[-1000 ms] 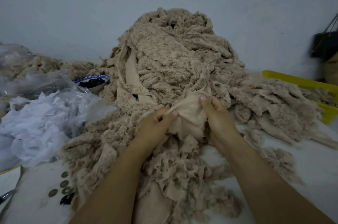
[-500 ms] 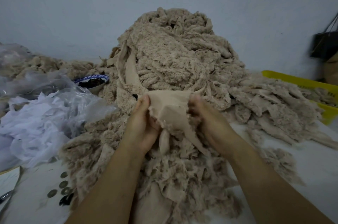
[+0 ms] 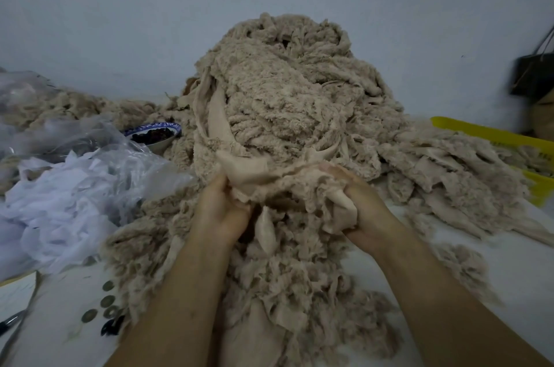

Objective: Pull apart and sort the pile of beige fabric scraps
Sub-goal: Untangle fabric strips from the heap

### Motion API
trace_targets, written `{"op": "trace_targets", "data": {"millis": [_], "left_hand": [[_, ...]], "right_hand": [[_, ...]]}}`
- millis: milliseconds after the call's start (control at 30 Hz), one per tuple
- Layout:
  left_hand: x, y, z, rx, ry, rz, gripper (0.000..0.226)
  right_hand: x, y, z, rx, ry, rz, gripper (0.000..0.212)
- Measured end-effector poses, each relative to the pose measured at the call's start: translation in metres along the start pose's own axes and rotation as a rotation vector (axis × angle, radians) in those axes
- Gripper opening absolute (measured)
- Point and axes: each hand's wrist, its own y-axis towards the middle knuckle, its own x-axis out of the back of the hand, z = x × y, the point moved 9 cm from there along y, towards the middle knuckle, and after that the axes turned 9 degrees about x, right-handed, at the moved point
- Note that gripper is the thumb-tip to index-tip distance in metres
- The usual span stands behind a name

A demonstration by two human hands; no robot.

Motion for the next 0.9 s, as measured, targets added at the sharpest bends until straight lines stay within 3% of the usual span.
{"op": "trace_targets", "data": {"millis": [133,233,300,367,433,567,667,733,833,900], "left_hand": [[-0.017,-0.009,0.021,0.024,0.489,0.013,0.035],[-0.046,-0.028,0.023,-0.235,1.106,0.115,0.036],[-0.054,-0.03,0.028,-0.34,1.289,0.137,0.023],[-0.047,-0.025,0.027,-0.293,1.144,0.121,0.016],[-0.036,-0.02,0.024,-0.164,0.812,0.114,0.017],[-0.031,-0.017,0.0,-0.109,0.27,0.232,0.022],[-0.031,-0.016,0.0,-0.091,0.242,0.262,0.024],[-0.032,-0.016,0.009,-0.06,0.307,0.227,0.024],[-0.032,-0.011,0.019,-0.049,0.409,0.187,0.016],[-0.032,-0.012,0.022,-0.049,0.452,0.174,0.016]], "right_hand": [[0.002,0.002,-0.001,0.019,0.002,0.013,0.018],[-0.001,0.001,-0.001,0.026,-0.039,0.005,0.017],[-0.003,0.001,0.003,0.072,-0.089,0.018,0.029],[-0.008,0.0,0.002,0.071,-0.124,0.078,0.026],[-0.012,-0.002,-0.003,0.044,-0.213,0.145,0.014],[-0.009,-0.002,-0.01,0.034,-0.645,0.198,0.016],[-0.002,-0.002,-0.005,0.046,-0.739,0.122,0.025],[0.001,-0.002,-0.004,0.051,-0.612,0.067,0.053],[-0.004,-0.004,-0.003,0.091,-0.445,0.041,0.073],[-0.007,-0.003,0.0,0.134,-0.468,0.046,0.051]]}}
